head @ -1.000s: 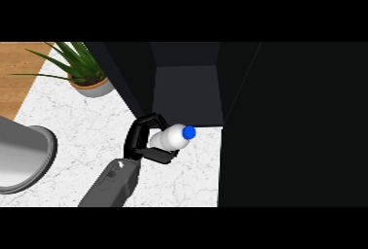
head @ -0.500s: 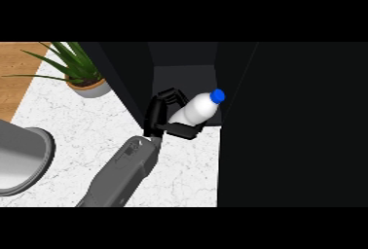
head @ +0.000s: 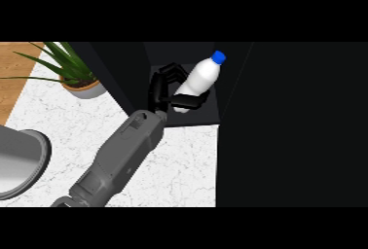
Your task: Pick up the bottled water, place it into the cabinet and close the cabinet
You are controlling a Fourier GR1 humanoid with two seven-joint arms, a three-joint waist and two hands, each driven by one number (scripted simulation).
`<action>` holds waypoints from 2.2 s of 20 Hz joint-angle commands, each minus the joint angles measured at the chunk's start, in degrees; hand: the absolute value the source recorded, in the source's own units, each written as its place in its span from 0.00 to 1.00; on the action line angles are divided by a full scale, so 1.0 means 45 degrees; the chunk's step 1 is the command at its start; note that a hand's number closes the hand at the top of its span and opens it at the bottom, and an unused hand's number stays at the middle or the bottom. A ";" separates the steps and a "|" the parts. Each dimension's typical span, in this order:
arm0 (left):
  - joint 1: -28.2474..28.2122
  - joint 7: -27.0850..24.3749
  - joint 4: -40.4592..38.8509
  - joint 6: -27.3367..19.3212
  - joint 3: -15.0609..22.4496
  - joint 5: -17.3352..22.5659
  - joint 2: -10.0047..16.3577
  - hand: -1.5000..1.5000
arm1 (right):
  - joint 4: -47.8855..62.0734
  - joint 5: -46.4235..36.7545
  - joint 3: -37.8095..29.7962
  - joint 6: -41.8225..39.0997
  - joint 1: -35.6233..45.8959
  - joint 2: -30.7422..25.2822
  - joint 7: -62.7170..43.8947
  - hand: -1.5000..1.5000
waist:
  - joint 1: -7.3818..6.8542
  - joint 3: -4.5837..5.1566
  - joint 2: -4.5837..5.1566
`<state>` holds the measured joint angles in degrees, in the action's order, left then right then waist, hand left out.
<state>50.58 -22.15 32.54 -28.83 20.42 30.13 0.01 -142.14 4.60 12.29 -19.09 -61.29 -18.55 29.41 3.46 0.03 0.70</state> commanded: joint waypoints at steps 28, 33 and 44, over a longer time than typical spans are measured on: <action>0.2484 -0.4263 -0.2507 0.0744 -0.2316 0.0357 0.0080 1.00 | -0.0914 0.0981 -0.0401 -0.1100 -0.0778 -0.0040 0.0520 0.00 | -0.0045 0.0031 0.0037; 0.2457 -0.3801 -0.2149 0.0815 -0.1564 0.1061 0.0000 1.00 | -0.1302 0.1246 -0.0424 -0.1056 -0.0444 -0.0195 -0.0449 0.00 | -0.0129 0.0008 -0.0037; -0.0800 -0.2604 0.2469 0.3051 0.1517 0.3407 -0.0002 0.00 | -0.1642 -0.0113 0.0921 -0.0713 -0.0606 0.0209 -0.0563 0.00 | -0.0411 0.0025 -0.0299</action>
<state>52.59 -35.55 35.85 -18.89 22.48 41.51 0.01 -142.36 5.21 15.52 -23.04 -62.29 -17.48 29.39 1.95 0.11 -0.27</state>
